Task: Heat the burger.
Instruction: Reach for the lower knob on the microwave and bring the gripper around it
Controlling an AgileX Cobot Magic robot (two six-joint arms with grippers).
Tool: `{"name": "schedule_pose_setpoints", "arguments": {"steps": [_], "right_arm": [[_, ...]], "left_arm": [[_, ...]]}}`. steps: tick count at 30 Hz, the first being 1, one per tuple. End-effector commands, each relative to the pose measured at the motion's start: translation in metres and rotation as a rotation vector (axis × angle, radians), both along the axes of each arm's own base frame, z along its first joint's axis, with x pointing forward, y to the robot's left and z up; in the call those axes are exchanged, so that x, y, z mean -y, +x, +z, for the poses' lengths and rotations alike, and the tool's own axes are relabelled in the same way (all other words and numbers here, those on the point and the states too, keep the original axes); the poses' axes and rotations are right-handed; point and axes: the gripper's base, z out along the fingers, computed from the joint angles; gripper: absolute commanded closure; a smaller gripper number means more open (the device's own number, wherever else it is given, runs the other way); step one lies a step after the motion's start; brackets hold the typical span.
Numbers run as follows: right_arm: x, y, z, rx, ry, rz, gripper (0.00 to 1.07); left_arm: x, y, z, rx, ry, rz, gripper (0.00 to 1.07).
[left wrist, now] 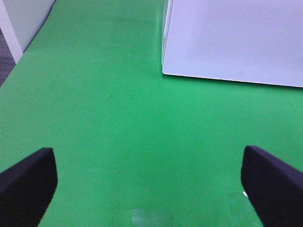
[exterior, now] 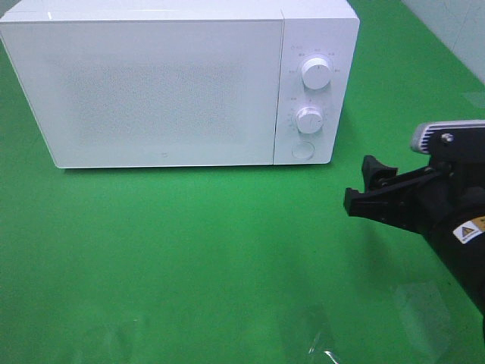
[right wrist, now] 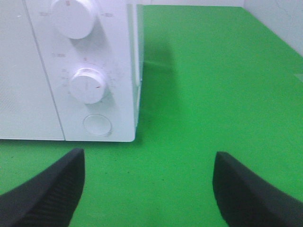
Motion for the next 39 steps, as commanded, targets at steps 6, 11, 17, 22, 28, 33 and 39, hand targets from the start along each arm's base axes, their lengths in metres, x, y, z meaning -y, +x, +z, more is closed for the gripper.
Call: {"name": "schedule_pose_setpoints", "arguments": {"steps": [6, 11, 17, 22, 28, 33, 39], "right_arm": [[-0.024, 0.012, 0.014, 0.195, -0.026, -0.012, 0.32], [-0.038, 0.023, 0.010, 0.181, -0.038, -0.009, 0.32], [-0.050, 0.033, 0.007, 0.187, -0.032, -0.010, 0.31], [-0.059, 0.048, 0.008, 0.212, -0.013, -0.023, 0.31], [-0.062, 0.070, 0.004, 0.211, -0.014, -0.006, 0.31], [-0.063, 0.092, -0.009, 0.182, -0.035, -0.013, 0.31], [-0.067, 0.109, -0.018, 0.176, -0.038, -0.014, 0.31]], "left_arm": [[0.000, -0.003, 0.000, 0.035, -0.004, 0.005, 0.09], [0.000, -0.003, 0.000, 0.035, -0.004, 0.005, 0.09], [0.000, -0.002, 0.000, 0.030, -0.004, 0.005, 0.09], [0.000, -0.002, 0.000, 0.029, -0.004, 0.006, 0.09], [0.000, -0.002, 0.000, 0.029, -0.004, 0.006, 0.09], [0.000, -0.002, 0.000, 0.029, -0.003, 0.007, 0.09], [0.000, -0.002, 0.000, 0.029, -0.003, 0.007, 0.09]]}}
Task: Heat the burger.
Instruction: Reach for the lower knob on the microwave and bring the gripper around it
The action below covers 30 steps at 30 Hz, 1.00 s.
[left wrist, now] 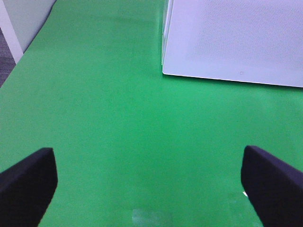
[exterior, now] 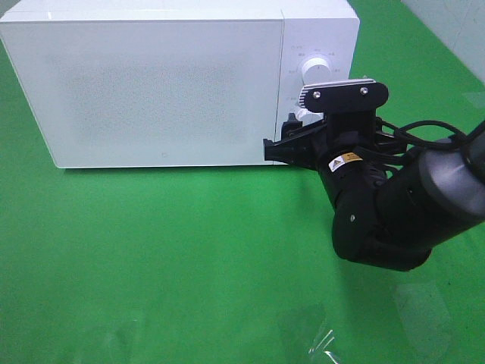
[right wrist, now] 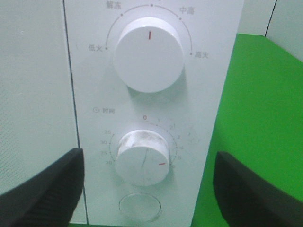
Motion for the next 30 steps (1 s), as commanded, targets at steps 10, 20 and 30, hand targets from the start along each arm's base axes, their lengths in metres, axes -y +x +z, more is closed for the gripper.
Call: {"name": "schedule_pose_setpoints", "arguments": {"steps": [10, 20, 30], "right_arm": [[-0.015, 0.020, -0.005, 0.086, 0.005, 0.005, 0.31], [-0.007, 0.030, -0.006, 0.078, 0.050, -0.022, 0.31], [0.001, 0.036, -0.007, 0.067, 0.079, -0.029, 0.31]], "left_arm": [[0.000, -0.002, 0.000, 0.029, -0.003, 0.007, 0.09], [0.000, -0.002, 0.000, 0.029, -0.003, 0.007, 0.09], [0.000, -0.002, 0.000, 0.029, -0.003, 0.007, 0.09]]}}
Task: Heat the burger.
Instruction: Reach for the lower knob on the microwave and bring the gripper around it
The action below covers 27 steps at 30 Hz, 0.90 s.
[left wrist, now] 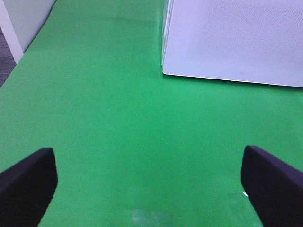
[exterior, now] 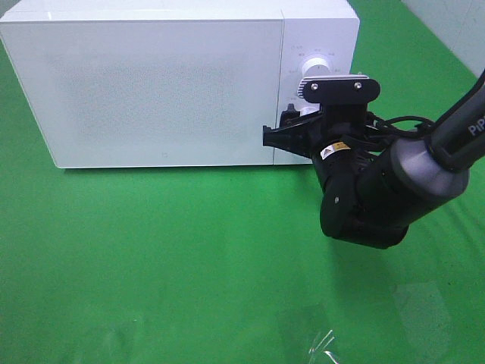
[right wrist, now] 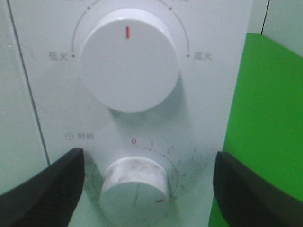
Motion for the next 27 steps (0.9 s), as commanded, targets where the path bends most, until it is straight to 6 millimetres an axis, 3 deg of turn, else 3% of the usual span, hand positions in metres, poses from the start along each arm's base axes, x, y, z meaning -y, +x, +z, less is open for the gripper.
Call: {"name": "schedule_pose_setpoints", "arguments": {"steps": [1, 7, 19, 21, 22, 23, 26, 27], "right_arm": [[0.000, 0.003, 0.006, 0.046, 0.016, 0.000, 0.31], [-0.007, 0.006, -0.007, 0.011, -0.007, 0.041, 0.31], [-0.005, 0.006, -0.005, 0.039, -0.008, 0.021, 0.33], [-0.006, 0.006, -0.002, 0.046, -0.003, 0.025, 0.43], [-0.006, 0.006, -0.002, 0.046, -0.003, 0.025, 0.43], [-0.006, 0.006, -0.002, 0.042, -0.002, 0.025, 0.53], [-0.006, 0.006, -0.003, 0.039, -0.002, 0.026, 0.60], [-0.007, 0.006, -0.003, 0.033, -0.003, 0.031, 0.75]], "left_arm": [[0.000, -0.002, 0.000, 0.029, -0.004, 0.006, 0.09], [0.000, -0.002, 0.000, 0.029, -0.004, 0.006, 0.09], [0.000, -0.002, 0.000, 0.029, -0.004, 0.006, 0.09], [0.000, -0.002, 0.000, 0.029, -0.004, 0.006, 0.09], [0.000, -0.002, 0.000, 0.029, -0.004, 0.006, 0.09], [0.000, -0.002, 0.000, 0.029, -0.004, 0.006, 0.09], [0.000, -0.002, 0.000, 0.029, -0.004, 0.006, 0.09], [0.000, -0.002, 0.000, 0.029, -0.004, 0.006, 0.09]]}}
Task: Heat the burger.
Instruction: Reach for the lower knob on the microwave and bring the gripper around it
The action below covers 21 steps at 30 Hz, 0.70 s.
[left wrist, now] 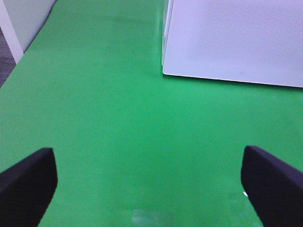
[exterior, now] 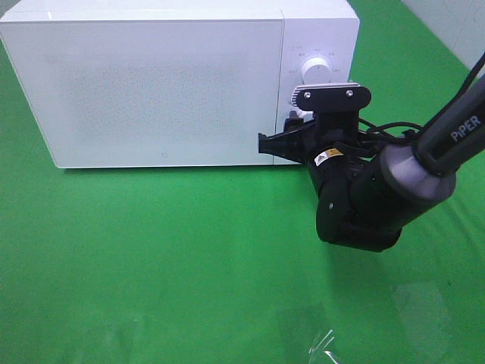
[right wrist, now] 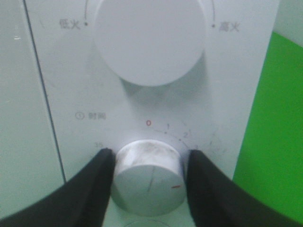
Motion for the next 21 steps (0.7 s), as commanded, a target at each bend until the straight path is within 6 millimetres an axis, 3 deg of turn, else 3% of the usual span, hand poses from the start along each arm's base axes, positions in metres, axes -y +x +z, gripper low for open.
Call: {"name": "schedule_pose_setpoints", "arguments": {"steps": [1, 2, 3, 5, 12, 14, 16, 17, 18, 19, 20, 21], "right_arm": [[-0.002, 0.003, 0.009, 0.047, 0.010, 0.008, 0.75], [-0.004, 0.003, 0.009, 0.048, 0.006, 0.023, 0.91], [-0.004, 0.003, 0.009, 0.048, 0.006, 0.023, 0.91], [-0.005, 0.003, 0.010, 0.066, 0.001, 0.042, 1.07], [-0.009, 0.002, 0.011, 0.074, 0.065, 0.076, 1.07], [-0.011, 0.002, 0.012, 0.071, 0.151, 0.093, 1.07], [-0.015, 0.002, 0.013, 0.051, 0.390, 0.138, 1.07], [-0.015, 0.002, 0.013, 0.051, 0.390, 0.138, 1.07], [-0.017, 0.001, 0.013, 0.030, 0.556, 0.155, 1.07], [-0.017, 0.001, 0.013, 0.030, 0.556, 0.155, 1.07], [-0.020, 0.001, 0.013, -0.002, 0.752, 0.182, 1.07], [-0.020, 0.001, 0.013, -0.002, 0.752, 0.182, 1.07]], "left_arm": [[0.000, -0.002, 0.000, 0.029, -0.004, 0.006, 0.09], [0.000, -0.002, 0.000, 0.029, -0.004, 0.006, 0.09], [0.000, -0.002, 0.000, 0.029, -0.004, 0.006, 0.09], [0.000, -0.002, 0.000, 0.029, -0.004, 0.006, 0.09], [0.000, -0.002, 0.000, 0.029, -0.004, 0.006, 0.09], [0.000, -0.002, 0.000, 0.029, -0.004, 0.006, 0.09], [0.000, -0.002, 0.000, 0.029, -0.004, 0.006, 0.09], [0.000, -0.002, 0.000, 0.029, -0.004, 0.006, 0.09], [0.000, -0.002, 0.000, 0.029, -0.004, 0.006, 0.09], [0.000, -0.002, 0.000, 0.029, -0.004, 0.006, 0.09], [0.000, -0.002, 0.000, 0.029, -0.004, 0.006, 0.09], [0.000, -0.002, 0.000, 0.029, -0.004, 0.006, 0.09]]}}
